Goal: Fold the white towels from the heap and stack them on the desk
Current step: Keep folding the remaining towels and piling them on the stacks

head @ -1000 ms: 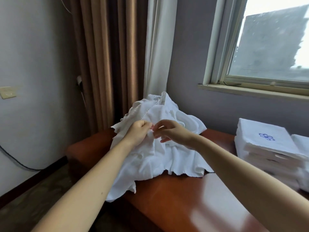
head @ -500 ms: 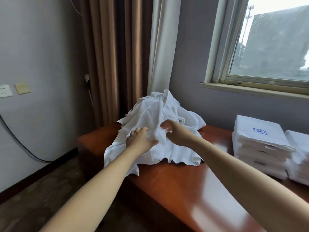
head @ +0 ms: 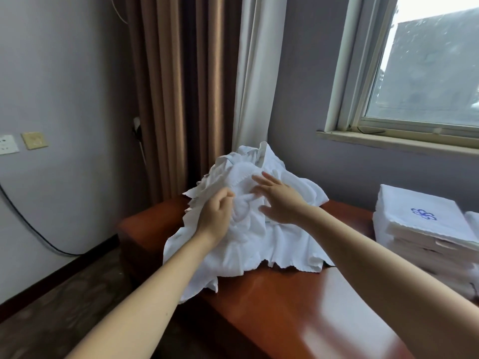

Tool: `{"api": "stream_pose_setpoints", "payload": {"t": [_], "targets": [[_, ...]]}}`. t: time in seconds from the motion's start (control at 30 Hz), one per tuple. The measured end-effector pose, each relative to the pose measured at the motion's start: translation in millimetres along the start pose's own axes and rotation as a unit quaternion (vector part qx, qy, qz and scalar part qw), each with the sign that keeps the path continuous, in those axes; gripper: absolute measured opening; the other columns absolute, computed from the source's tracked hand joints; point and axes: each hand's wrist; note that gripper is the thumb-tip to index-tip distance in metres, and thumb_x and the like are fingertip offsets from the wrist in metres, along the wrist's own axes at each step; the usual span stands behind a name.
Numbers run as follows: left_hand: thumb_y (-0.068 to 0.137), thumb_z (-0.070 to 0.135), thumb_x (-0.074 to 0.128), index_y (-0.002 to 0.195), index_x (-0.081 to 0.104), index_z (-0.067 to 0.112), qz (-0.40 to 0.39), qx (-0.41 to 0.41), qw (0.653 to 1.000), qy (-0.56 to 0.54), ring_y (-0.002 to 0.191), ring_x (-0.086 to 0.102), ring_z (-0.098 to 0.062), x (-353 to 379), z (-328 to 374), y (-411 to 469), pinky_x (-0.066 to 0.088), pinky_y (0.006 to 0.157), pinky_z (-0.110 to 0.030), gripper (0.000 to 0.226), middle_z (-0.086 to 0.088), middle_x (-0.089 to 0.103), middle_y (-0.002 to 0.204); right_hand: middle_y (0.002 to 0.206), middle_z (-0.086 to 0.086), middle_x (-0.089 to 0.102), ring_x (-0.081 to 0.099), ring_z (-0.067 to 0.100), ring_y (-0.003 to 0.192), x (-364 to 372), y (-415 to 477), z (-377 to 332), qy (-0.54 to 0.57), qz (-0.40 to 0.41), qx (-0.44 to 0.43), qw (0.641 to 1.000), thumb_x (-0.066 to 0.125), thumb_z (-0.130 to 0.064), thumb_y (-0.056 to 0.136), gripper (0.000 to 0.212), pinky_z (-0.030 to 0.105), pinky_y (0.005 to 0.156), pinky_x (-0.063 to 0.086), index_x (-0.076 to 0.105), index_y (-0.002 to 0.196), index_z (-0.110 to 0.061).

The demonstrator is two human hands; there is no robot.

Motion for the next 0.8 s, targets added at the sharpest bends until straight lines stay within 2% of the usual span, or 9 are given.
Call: {"api": "stream_pose_setpoints", "payload": {"t": [0.07, 0.13, 0.2, 0.27, 0.3, 0.37, 0.5, 0.67, 0.8], "targets": [[0.092, 0.002, 0.037, 0.066, 0.046, 0.019, 0.037, 0.034, 0.997, -0.05, 0.049, 0.04, 0.001, -7, 18, 1, 0.033, 0.05, -0.01, 0.033, 0.014, 0.041, 0.051, 0.146, -0.008, 0.047, 0.024, 0.017, 0.147, -6, -3, 3, 0.063, 0.059, 0.002, 0.996, 0.054, -0.02, 0.097, 0.024, 0.043, 0.111, 0.034, 0.059, 0.12, -0.019], [0.086, 0.011, 0.035, 0.063, 0.043, 0.021, 0.042, 0.06, 0.995, -0.067, 0.052, 0.036, -0.003, -7, 38, 3, 0.031, 0.052, -0.015, 0.026, 0.013, 0.038, 0.054, 0.114, -0.002, 0.062, 0.053, 0.024, 0.118, -18, -12, 2, 0.159, 0.105, 0.019, 0.981, 0.052, -0.016, 0.097, 0.009, 0.039, 0.091, 0.044, 0.059, 0.104, -0.018], [0.08, 0.016, 0.033, 0.061, 0.042, 0.022, 0.051, 0.082, 0.993, -0.061, 0.058, 0.037, -0.006, -3, 56, 4, 0.032, 0.057, -0.022, 0.022, 0.011, 0.04, 0.058, 0.09, -0.006, 0.059, 0.055, 0.015, 0.082, -35, -26, 3, 0.236, 0.144, 0.057, 0.959, 0.051, -0.014, 0.096, 0.011, 0.029, 0.069, 0.043, 0.053, 0.095, -0.024], [0.079, 0.018, 0.033, 0.062, 0.043, 0.023, 0.067, 0.093, 0.992, -0.059, 0.06, 0.04, -0.008, 6, 72, 3, 0.033, 0.059, -0.025, 0.021, 0.009, 0.044, 0.06, 0.082, -0.01, 0.056, 0.051, 0.006, 0.072, -55, -44, 5, 0.3, 0.184, 0.092, 0.931, 0.05, -0.014, 0.097, 0.012, 0.017, 0.058, 0.042, 0.054, 0.094, -0.025], [0.079, 0.018, 0.033, 0.063, 0.044, 0.025, 0.073, 0.097, 0.991, -0.057, 0.06, 0.042, -0.007, 12, 80, 2, 0.033, 0.059, -0.024, 0.021, 0.01, 0.046, 0.06, 0.081, -0.011, 0.056, 0.052, 0.005, 0.072, -65, -56, 8, 0.321, 0.203, 0.102, 0.92, 0.05, -0.015, 0.097, 0.011, 0.015, 0.057, 0.041, 0.055, 0.095, -0.025], [0.081, 0.019, 0.033, 0.064, 0.044, 0.027, 0.075, 0.105, 0.991, -0.046, 0.06, 0.045, -0.004, 26, 95, -2, 0.034, 0.058, -0.025, 0.022, 0.014, 0.05, 0.059, 0.085, -0.008, 0.058, 0.055, 0.01, 0.077, -84, -80, 14, 0.34, 0.23, 0.124, 0.903, 0.053, -0.018, 0.098, 0.008, 0.022, 0.064, 0.044, 0.059, 0.1, -0.022], [0.078, 0.02, 0.032, 0.066, 0.042, 0.027, 0.025, 0.154, 0.987, -0.024, 0.063, 0.046, -0.007, 70, 135, -20, 0.037, 0.061, -0.031, 0.018, 0.016, 0.051, 0.063, 0.095, -0.002, 0.066, 0.06, 0.012, 0.084, -121, -148, 38, 0.317, 0.279, 0.197, 0.885, 0.063, -0.028, 0.093, 0.012, 0.026, 0.073, 0.047, 0.067, 0.103, -0.022], [0.078, 0.023, 0.031, 0.067, 0.038, 0.028, -0.046, 0.206, 0.977, -0.001, 0.064, 0.042, -0.017, 142, 179, -54, 0.035, 0.06, -0.036, 0.014, 0.007, 0.047, 0.06, 0.086, 0.002, 0.068, 0.059, 0.014, 0.08, -162, -255, 80, 0.216, 0.311, 0.253, 0.89, 0.072, -0.031, 0.088, 0.019, 0.03, 0.072, 0.048, 0.072, 0.094, -0.013], [0.081, 0.028, 0.029, 0.072, 0.041, 0.026, -0.117, 0.246, 0.962, 0.001, 0.067, 0.045, -0.019, 205, 208, -89, 0.028, 0.057, -0.031, 0.015, 0.008, 0.049, 0.067, 0.102, -0.003, 0.07, 0.063, 0.019, 0.096, -185, -334, 110, 0.067, 0.289, 0.331, 0.896, 0.067, -0.034, 0.091, 0.019, 0.035, 0.083, 0.05, 0.072, 0.104, -0.022]]}}
Point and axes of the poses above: each hand's wrist, its own y-axis towards the middle knuckle, its own x-axis out of the palm, z = x × y
